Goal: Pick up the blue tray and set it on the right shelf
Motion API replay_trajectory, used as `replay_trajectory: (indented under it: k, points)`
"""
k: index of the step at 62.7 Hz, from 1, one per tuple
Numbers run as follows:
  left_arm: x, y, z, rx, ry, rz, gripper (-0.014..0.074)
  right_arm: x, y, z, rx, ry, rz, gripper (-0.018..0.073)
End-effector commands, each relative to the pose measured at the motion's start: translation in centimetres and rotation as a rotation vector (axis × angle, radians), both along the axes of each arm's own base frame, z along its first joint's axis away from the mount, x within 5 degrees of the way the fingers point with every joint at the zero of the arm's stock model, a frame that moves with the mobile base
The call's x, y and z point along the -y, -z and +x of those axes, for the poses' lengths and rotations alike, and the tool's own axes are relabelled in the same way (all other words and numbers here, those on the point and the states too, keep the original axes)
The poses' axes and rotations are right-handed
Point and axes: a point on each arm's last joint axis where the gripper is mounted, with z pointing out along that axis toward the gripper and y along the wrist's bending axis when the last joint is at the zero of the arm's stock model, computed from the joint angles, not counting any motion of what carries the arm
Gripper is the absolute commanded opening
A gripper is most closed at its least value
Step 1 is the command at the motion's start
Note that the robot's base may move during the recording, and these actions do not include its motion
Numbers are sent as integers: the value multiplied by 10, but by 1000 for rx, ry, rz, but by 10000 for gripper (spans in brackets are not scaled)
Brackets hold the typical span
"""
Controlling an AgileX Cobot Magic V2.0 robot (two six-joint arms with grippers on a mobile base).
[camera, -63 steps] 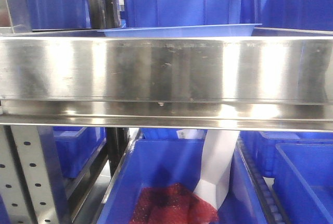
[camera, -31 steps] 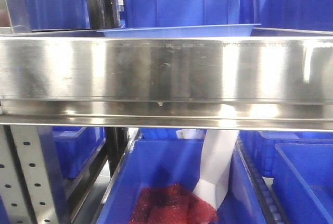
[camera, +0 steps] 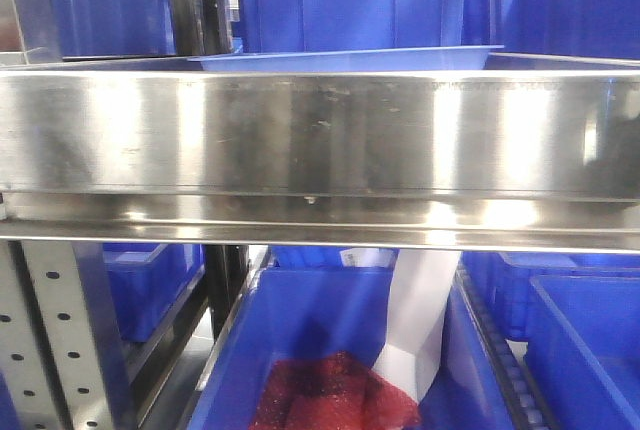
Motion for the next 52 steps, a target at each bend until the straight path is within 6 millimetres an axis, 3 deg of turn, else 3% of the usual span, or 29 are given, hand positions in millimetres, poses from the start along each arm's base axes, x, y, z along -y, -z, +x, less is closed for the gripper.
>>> replay_trajectory:
  k: [1, 52]
  points:
    - [-2, 2, 0, 65, -18, -11, -48, 0, -18, -4, 141, 13, -32, 57]
    - [-2, 2, 0, 65, -18, -11, -48, 0, -18, -4, 141, 13, -32, 57]
